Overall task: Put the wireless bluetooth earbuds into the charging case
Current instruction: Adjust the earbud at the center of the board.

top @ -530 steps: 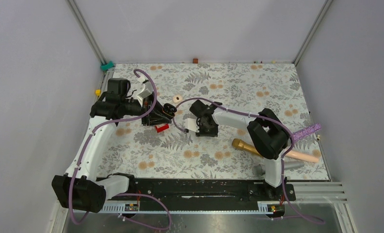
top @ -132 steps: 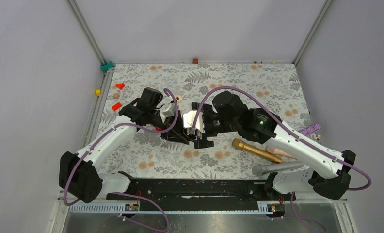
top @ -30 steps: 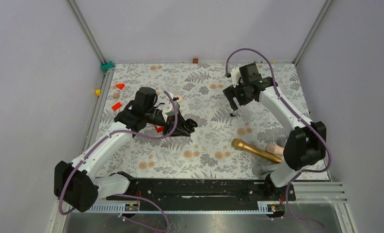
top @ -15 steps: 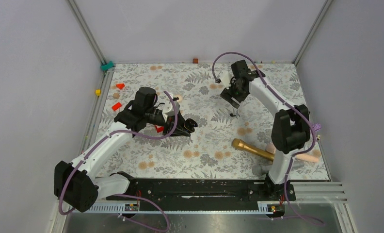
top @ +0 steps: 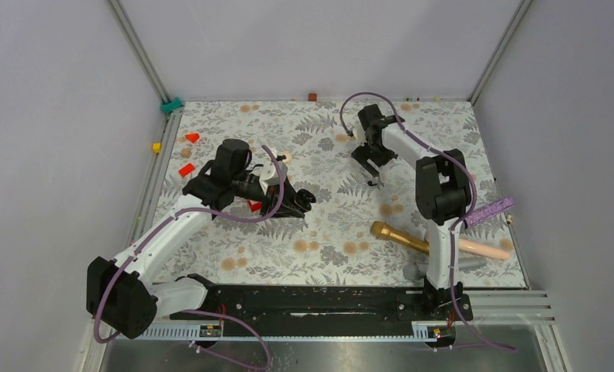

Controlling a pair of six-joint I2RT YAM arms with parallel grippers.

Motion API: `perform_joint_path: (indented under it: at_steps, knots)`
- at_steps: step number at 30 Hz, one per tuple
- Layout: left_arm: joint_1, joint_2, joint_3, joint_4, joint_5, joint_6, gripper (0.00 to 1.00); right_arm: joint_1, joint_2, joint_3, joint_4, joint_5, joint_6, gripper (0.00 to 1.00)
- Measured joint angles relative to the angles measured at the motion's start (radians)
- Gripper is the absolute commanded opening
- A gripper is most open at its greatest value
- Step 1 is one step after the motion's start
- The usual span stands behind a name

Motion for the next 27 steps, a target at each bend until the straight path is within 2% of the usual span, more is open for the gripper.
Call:
perform_joint_path:
  at_steps: [10, 27]
  knots:
    - [0.000, 0.000, 0.000, 0.000, 0.000, 0.000, 0.00, 0.010, 0.056, 0.021, -0.014, 0.048, 0.047, 0.82]
    - [0.000, 0.000, 0.000, 0.000, 0.000, -0.005, 0.00, 0.112, 0.056, 0.015, -0.032, 0.135, 0.003, 0.80]
